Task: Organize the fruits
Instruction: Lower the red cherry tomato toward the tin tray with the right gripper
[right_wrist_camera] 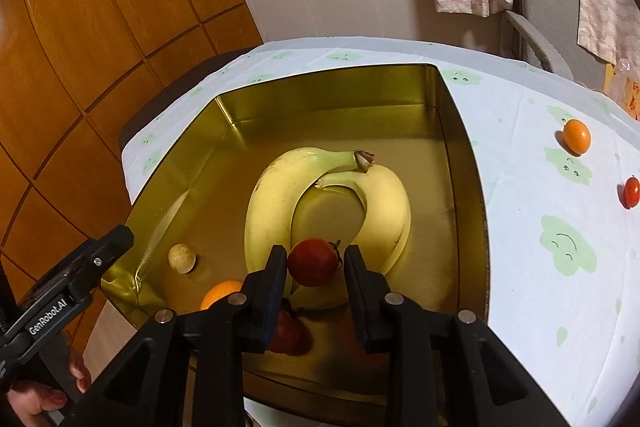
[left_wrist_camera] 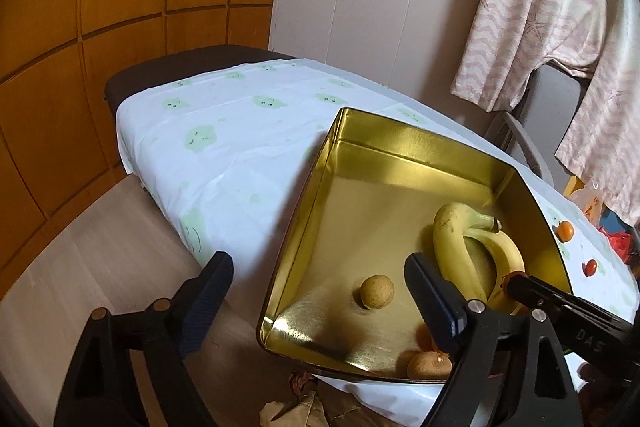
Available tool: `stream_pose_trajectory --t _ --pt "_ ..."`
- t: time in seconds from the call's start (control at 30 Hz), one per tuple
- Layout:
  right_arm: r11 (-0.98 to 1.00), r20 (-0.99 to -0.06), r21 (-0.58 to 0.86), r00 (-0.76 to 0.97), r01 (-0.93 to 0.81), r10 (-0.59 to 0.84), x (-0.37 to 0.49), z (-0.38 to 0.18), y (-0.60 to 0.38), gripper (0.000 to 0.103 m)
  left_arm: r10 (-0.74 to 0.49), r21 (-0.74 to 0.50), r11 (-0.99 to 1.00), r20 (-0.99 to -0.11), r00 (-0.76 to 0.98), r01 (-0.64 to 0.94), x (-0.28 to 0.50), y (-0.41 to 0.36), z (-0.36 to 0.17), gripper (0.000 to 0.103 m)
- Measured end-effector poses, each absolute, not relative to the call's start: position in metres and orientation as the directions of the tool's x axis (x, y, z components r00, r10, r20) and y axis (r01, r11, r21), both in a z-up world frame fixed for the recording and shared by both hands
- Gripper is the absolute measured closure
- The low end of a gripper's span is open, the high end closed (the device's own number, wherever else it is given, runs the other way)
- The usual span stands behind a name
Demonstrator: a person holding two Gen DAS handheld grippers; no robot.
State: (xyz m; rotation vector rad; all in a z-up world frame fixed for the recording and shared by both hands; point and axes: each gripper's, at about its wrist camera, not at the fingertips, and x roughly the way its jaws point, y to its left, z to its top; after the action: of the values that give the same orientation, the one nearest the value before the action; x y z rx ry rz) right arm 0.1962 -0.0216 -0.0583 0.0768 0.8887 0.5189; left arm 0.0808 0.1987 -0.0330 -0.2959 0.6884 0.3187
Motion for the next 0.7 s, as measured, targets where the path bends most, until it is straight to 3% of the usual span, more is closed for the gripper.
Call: stream_pose_trajectory --t 0.27,0.7 --pt "0.868 -0.696 0.293 0.533 -0.401 0.481 0.191 -0.054 -0.026 0.073 0.183 -0.156 0.917 -0.654 0.734 -0.367 0.079 0.193 -0.032 0.007" --pt "0.871 -0.682 0.329 0.546 -0.365 0.486 0.178 -0.050 -0.047 0.073 0.153 -0.156 0.929 -0.661 0.734 -0.334 0.081 0.180 -0.032 0.003"
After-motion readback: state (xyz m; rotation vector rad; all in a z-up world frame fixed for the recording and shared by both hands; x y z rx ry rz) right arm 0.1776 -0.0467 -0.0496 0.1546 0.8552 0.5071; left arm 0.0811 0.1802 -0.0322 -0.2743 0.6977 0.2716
